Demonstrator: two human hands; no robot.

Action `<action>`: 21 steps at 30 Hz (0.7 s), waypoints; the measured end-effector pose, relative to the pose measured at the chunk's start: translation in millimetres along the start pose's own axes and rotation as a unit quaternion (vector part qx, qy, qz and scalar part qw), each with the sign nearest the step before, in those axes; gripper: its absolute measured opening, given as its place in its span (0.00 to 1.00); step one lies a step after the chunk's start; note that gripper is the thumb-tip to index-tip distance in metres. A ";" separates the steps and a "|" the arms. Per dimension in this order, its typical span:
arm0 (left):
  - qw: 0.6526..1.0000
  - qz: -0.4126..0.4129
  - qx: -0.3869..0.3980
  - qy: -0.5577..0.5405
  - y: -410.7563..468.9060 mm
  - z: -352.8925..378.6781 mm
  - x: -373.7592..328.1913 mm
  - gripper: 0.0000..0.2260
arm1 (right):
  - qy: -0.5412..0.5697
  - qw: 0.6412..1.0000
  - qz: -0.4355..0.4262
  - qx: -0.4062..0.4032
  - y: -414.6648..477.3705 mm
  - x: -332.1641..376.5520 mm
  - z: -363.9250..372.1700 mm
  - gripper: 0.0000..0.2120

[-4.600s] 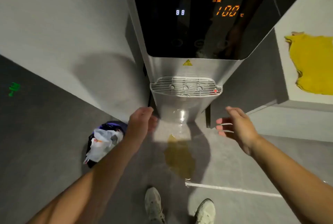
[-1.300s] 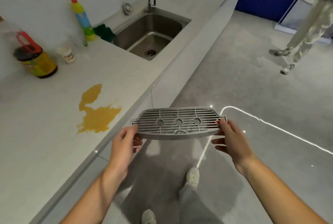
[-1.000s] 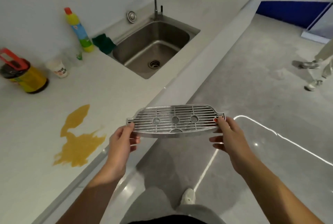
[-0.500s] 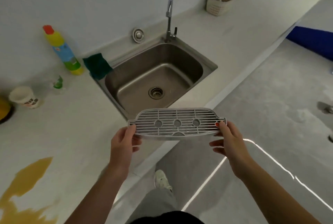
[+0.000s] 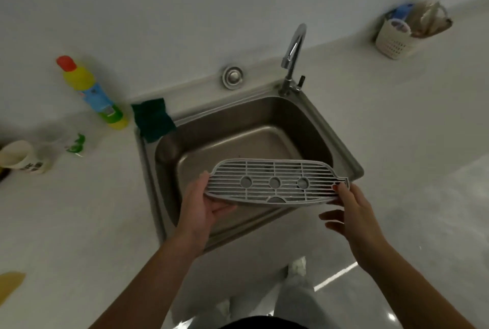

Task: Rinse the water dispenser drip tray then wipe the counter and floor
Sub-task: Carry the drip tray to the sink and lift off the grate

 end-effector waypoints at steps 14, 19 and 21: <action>0.973 -0.037 -0.182 -0.135 53.7 79.0 -8.5 0.21 | -0.301 0.925 -0.062 0.223 181.2 102.4 22.8 0.19; 0.967 -0.039 -0.210 -0.136 63.0 77.8 -4.6 0.20 | -0.453 0.750 -0.370 0.309 159.0 138.4 84.0 0.20; 0.969 -0.038 -0.204 -0.131 69.0 78.1 -3.8 0.21 | -0.485 0.679 -0.367 0.412 142.1 117.6 121.8 0.19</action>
Point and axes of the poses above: each hand's wrist, its own y-axis towards the middle knuckle, its own z-axis out of the palm, x = y × z, the point moved 7 cm from there along y, towards the middle knuckle, and after that the axes turned 14 degrees about y, right-handed, at the moved point
